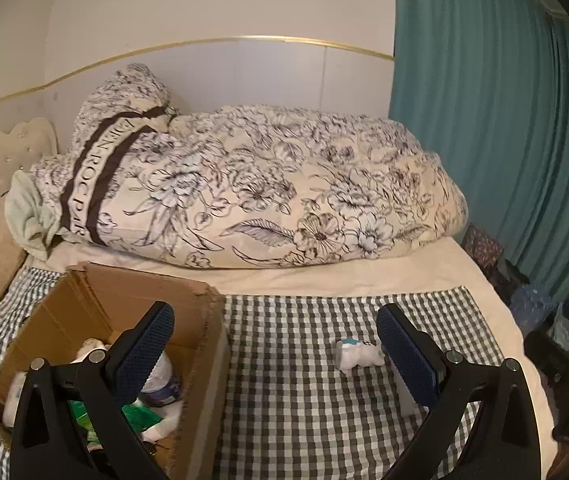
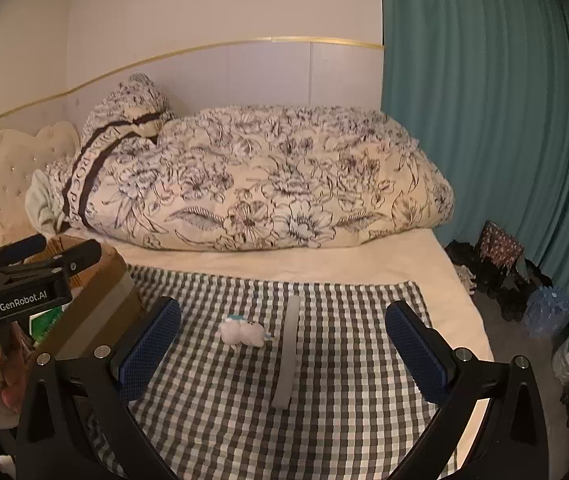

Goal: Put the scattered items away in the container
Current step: 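Move both open tools back over the plush toy and white stick, then close the left tool on the white plush toy with blue star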

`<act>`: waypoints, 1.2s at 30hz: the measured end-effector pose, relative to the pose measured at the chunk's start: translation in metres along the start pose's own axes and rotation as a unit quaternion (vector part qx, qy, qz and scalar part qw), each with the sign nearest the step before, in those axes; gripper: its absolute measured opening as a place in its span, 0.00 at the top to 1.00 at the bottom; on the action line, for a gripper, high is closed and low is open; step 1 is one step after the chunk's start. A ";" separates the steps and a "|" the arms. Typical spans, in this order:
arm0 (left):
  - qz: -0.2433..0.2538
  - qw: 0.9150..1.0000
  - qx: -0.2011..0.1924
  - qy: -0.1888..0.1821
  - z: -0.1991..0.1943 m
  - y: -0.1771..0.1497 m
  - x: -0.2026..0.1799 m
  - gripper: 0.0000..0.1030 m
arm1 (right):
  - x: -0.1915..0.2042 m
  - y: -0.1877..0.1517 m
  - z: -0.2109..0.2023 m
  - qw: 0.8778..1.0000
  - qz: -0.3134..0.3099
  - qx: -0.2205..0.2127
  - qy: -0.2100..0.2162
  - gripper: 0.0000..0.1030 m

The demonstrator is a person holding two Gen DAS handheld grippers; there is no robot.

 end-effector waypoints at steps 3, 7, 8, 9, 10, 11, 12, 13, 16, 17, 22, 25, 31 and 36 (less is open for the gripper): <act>0.009 1.000 0.007 -0.007 0.012 -0.006 -0.010 0.00 | -0.003 -0.007 0.013 1.000 0.001 0.009 0.003 0.00; 0.024 0.999 0.026 -0.009 0.034 -0.019 -0.022 0.00 | -0.008 -0.017 0.028 1.000 0.001 0.023 0.003 0.00; 0.026 0.999 0.030 -0.010 0.040 -0.022 -0.025 0.00 | -0.009 -0.020 0.032 1.000 0.002 0.027 0.004 0.00; 0.028 0.999 0.035 -0.011 0.046 -0.026 -0.028 0.00 | -0.010 -0.024 0.036 1.000 0.003 0.031 0.004 0.00; 0.030 0.999 0.040 -0.012 0.051 -0.028 -0.030 0.00 | -0.011 -0.028 0.041 0.999 0.003 0.036 0.004 0.00; 0.032 0.998 0.044 -0.013 0.056 -0.030 -0.032 0.00 | -0.013 -0.032 0.045 0.999 0.004 0.041 0.004 0.00; 0.034 0.998 0.049 -0.015 0.062 -0.033 -0.034 0.00 | -0.014 -0.036 0.048 0.999 0.005 0.045 0.006 0.00; 0.035 0.998 0.053 -0.016 0.066 -0.036 -0.037 0.00 | -0.014 -0.040 0.053 0.999 0.006 0.050 0.007 0.00; 0.038 0.997 0.066 -0.019 0.080 -0.045 -0.042 0.00 | -0.015 -0.051 0.065 0.998 0.008 0.062 0.012 0.00; 0.040 0.997 0.071 -0.020 0.084 -0.049 -0.044 0.00 | -0.016 -0.054 0.069 0.998 0.008 0.066 0.013 0.00; 0.049 0.994 0.100 -0.021 0.114 -0.070 -0.052 0.00 | -0.017 -0.072 0.089 0.996 0.013 0.085 0.018 0.00; 0.053 0.991 0.122 -0.025 0.132 -0.081 -0.059 0.00 | -0.018 -0.084 0.102 0.995 0.016 0.099 0.021 0.00; 0.063 0.987 0.146 -0.035 0.160 -0.103 -0.073 0.00 | -0.023 -0.105 0.124 0.992 0.023 0.124 0.026 0.00; 0.070 0.983 0.165 -0.025 0.186 -0.121 -0.072 0.00 | -0.023 -0.119 0.140 0.989 0.023 0.137 0.041 0.01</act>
Point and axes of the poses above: each gripper's, at about its wrist camera, not at the fingertips, and z roughly the way its jaws point, x to its left, y to its top, the point moved 8 cm from there along z, roughly the way its jaws point, and after that the axes turned 14 degrees about -z, right-handed, at the moved point
